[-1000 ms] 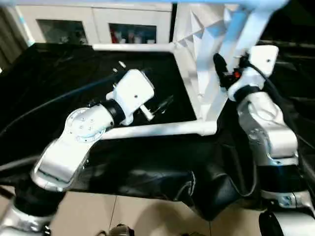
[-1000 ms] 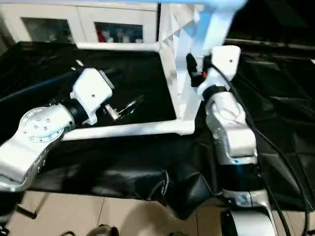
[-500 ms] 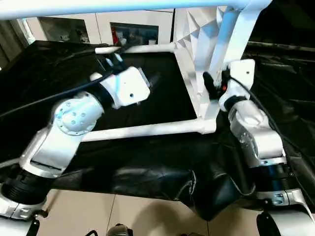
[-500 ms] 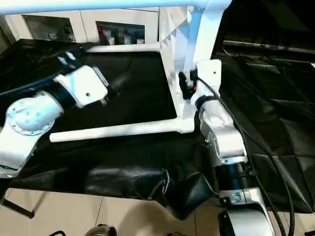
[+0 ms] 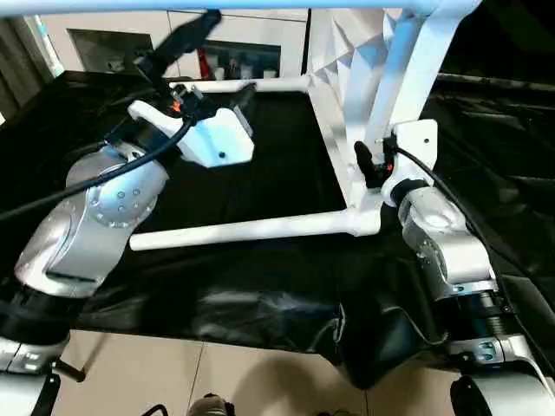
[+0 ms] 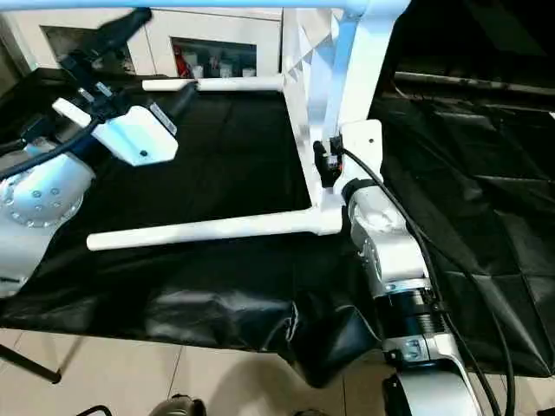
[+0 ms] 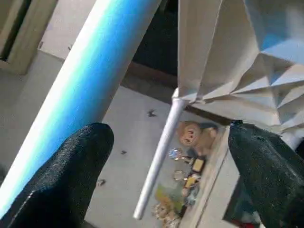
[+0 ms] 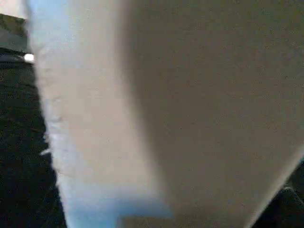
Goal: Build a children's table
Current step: Flip table
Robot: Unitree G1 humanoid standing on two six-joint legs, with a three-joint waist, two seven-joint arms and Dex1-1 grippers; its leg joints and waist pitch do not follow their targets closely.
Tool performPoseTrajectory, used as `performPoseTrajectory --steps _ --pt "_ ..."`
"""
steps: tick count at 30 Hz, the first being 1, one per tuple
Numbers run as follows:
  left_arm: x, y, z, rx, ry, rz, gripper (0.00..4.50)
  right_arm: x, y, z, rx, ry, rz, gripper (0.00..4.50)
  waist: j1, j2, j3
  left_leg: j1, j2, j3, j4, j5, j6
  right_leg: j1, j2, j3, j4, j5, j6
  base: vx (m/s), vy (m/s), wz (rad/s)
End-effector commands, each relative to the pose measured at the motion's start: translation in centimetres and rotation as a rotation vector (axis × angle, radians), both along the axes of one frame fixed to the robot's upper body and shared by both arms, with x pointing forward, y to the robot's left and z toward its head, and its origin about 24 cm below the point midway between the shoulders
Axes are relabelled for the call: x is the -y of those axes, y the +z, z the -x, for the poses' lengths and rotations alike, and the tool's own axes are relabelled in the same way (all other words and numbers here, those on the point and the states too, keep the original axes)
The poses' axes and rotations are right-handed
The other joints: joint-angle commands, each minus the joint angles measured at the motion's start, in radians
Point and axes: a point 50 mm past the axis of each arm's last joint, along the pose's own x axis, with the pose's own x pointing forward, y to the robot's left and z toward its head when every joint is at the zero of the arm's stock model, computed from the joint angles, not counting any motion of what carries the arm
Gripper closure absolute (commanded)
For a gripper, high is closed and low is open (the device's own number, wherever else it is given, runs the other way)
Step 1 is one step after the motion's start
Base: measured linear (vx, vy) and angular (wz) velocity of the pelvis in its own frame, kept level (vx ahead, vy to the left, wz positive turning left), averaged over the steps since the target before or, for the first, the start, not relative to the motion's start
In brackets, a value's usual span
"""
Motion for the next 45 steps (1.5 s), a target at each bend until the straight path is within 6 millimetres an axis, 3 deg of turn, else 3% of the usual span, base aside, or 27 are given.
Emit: performPoseTrajectory --steps 1,5,6,11,14,19,27,34,38,45 --pt "-0.8 3.0 0.6 0.166 0.016 0.057 0.00 0.4 0.0 -0.2 -0.002 -0.015 0.017 1.45 0.002 0.010 -0.082 0.027 0.022 -0.009 -0.068 -0.208 -0.067 0.040 -0.041 0.018 -0.049 -0.134 -0.154 0.000 0.000 0.00" --pt "0.0 2.5 0.9 0.159 -0.055 0.036 0.00 0.4 -0.1 -0.2 -0.004 -0.014 0.019 1.45 0.006 0.010 -0.086 0.024 0.021 -0.008 -0.064 -0.164 -0.064 0.044 -0.039 0.016 -0.041 -0.058 -0.172 0.000 0.000 0.00" --pt "0.6 1.0 0.7 0.079 -0.088 -0.006 0.00 0.4 -0.1 -0.2 -0.004 -0.014 0.020 1.45 0.006 0.010 -0.087 0.024 0.020 -0.008 -0.063 -0.159 -0.063 0.045 -0.039 0.016 -0.039 -0.047 -0.175 0.000 0.000 0.00" --pt "1.3 -0.6 0.9 0.012 -0.153 -0.034 0.00 0.3 -0.1 -0.2 -0.002 -0.011 0.021 1.45 0.008 0.009 -0.084 0.029 0.022 -0.006 -0.066 -0.207 -0.065 0.040 -0.041 0.018 -0.045 -0.109 -0.173 0.000 0.000 0.00" --pt "1.4 0.6 1.7 0.095 -0.206 0.011 0.00 0.3 -0.1 -0.3 -0.004 -0.007 0.024 1.45 0.009 0.006 -0.081 0.027 0.023 -0.007 -0.068 -0.236 -0.071 0.039 -0.042 0.019 -0.049 -0.147 -0.170 0.000 0.000 0.00" --pt "0.8 1.7 1.8 0.195 -0.169 0.009 0.00 0.2 -0.2 -0.3 -0.009 0.001 0.027 1.45 0.008 0.003 -0.076 0.029 0.023 -0.008 -0.069 -0.285 -0.072 0.032 -0.044 0.021 -0.058 -0.256 -0.136 0.000 0.000 0.00" --pt "-1.6 4.0 1.4 0.355 0.030 0.059 0.00 0.0 0.0 -0.3 -0.004 0.020 0.053 1.45 0.004 0.002 -0.075 0.027 0.022 -0.010 -0.068 -0.274 -0.072 0.030 -0.042 0.020 -0.056 -0.245 -0.130 0.000 0.000 0.00" --pt "-3.6 2.8 -0.8 0.223 0.177 0.031 0.00 -0.1 0.1 -0.4 0.004 0.030 0.062 1.45 0.009 0.004 -0.074 0.029 0.021 -0.011 -0.069 -0.290 -0.070 0.025 -0.043 0.020 -0.059 -0.259 -0.135 0.000 0.000 0.00" --pt "-3.5 2.4 -1.2 0.205 0.192 0.004 0.00 -0.1 0.1 -0.3 0.006 0.034 0.065 1.45 0.013 0.006 -0.074 0.029 0.022 -0.012 -0.072 -0.306 -0.073 0.023 -0.043 0.020 -0.060 -0.276 -0.129 0.000 0.000 0.00" --pt "-2.9 1.2 -1.4 0.133 0.145 -0.027 0.00 0.0 0.1 -0.3 0.008 0.032 0.069 1.45 0.010 0.007 -0.077 0.025 0.022 -0.012 -0.070 -0.272 -0.068 0.030 -0.044 0.019 -0.052 -0.189 -0.153 0.000 0.000 0.00"
